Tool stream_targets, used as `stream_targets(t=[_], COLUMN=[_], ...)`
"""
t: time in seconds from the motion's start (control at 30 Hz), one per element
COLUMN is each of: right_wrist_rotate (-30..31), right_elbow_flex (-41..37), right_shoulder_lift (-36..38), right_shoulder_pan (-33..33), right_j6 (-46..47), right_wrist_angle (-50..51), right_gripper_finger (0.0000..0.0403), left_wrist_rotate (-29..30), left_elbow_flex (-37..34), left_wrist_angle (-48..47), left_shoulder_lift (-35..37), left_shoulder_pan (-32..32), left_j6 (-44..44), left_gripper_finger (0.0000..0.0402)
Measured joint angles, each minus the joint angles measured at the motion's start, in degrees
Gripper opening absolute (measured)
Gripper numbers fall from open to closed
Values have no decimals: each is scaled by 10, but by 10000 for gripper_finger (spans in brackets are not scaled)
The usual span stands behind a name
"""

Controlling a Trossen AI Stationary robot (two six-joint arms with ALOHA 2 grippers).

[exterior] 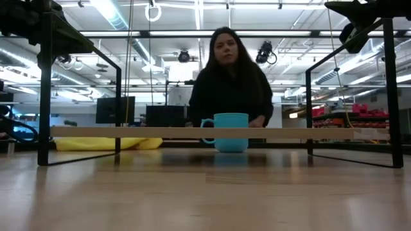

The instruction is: Stack small to large cups/mugs on shelf

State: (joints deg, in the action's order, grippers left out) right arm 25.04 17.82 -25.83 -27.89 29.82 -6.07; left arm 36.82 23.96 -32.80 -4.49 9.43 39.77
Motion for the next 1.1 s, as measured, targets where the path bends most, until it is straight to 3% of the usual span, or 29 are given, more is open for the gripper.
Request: stream_targets(t=[1.1], right_wrist_rotate=[0], right_elbow_flex=[0], right_shoulder_lift=[0], right_shoulder_pan=[0], right_j6=[0], right_wrist_angle=[0], right_gripper_finger=[89], left_wrist_rotate=[0], left_elbow_flex=[0], left_wrist_angle=[0], left_shoulder_lift=[0], left_shoulder_pan=[0], left_j6=[1], left_gripper_finger=[86])
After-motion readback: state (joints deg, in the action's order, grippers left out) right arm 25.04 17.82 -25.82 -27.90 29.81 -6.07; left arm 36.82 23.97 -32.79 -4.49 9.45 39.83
